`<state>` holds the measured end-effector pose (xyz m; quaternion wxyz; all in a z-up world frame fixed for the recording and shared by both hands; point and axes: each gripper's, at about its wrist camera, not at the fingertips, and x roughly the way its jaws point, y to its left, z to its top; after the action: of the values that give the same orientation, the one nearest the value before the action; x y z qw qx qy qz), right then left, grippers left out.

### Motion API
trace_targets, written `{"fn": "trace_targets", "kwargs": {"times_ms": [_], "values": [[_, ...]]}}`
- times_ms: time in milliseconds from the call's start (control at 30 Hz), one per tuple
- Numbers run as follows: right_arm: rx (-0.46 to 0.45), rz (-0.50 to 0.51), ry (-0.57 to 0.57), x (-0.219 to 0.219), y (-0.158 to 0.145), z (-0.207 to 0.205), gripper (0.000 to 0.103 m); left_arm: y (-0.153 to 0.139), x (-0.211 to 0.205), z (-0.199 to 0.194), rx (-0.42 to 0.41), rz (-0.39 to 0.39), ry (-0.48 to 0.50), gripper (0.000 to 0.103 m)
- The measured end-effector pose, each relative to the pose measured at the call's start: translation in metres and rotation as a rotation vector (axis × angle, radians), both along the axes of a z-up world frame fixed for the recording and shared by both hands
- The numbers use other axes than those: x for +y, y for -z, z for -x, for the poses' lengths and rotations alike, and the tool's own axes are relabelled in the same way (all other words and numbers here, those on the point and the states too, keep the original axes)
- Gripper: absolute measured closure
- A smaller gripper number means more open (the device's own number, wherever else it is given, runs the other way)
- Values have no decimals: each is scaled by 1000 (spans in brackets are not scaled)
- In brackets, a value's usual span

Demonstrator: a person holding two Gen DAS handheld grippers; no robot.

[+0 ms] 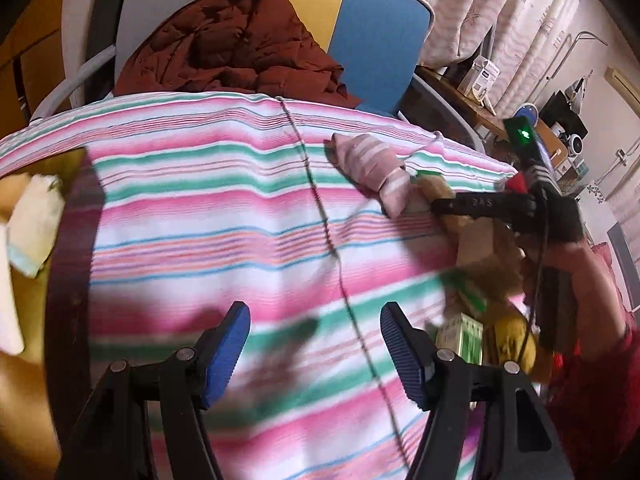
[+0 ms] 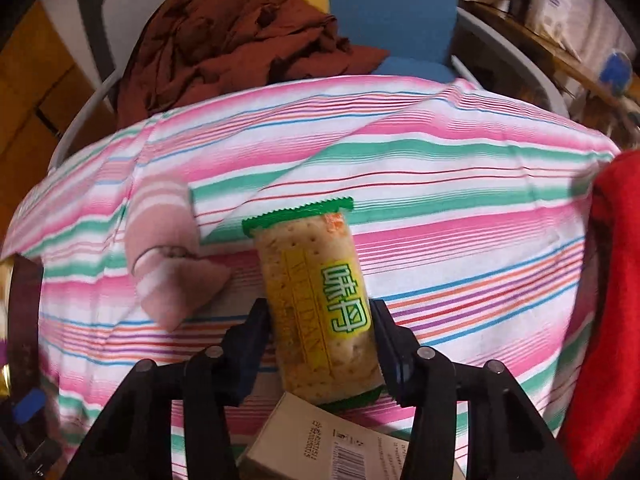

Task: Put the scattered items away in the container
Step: 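Grasp the pink striped sock with the left gripper while the right grasps the WEIDAN cracker packet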

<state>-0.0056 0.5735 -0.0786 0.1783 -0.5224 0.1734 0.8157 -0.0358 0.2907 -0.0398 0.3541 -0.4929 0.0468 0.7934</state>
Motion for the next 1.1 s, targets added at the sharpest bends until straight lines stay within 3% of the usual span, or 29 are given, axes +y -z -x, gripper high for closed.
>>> {"fn": "trace_targets", "kwargs": {"times_ms": [300,533,733,900,1067,1100], "values": [[36,69,99,30,-2,-10,53,-1,69,35,11,25,13,34],[19,32,80,25,-2,-7,53,3,103,55,-14,25,0,34],[-3,-7,63,19,0,-1,53,0,132,67,41,25,-15,33],[-5,-7,64,21,-1,-1,53,13,150,84,-10,15,-24,33],[-9,-18,62,18,-2,0,52,32,162,82,21,69,-2,33],[-9,-17,63,17,-2,0,51,33,160,79,51,49,-2,33]]}}
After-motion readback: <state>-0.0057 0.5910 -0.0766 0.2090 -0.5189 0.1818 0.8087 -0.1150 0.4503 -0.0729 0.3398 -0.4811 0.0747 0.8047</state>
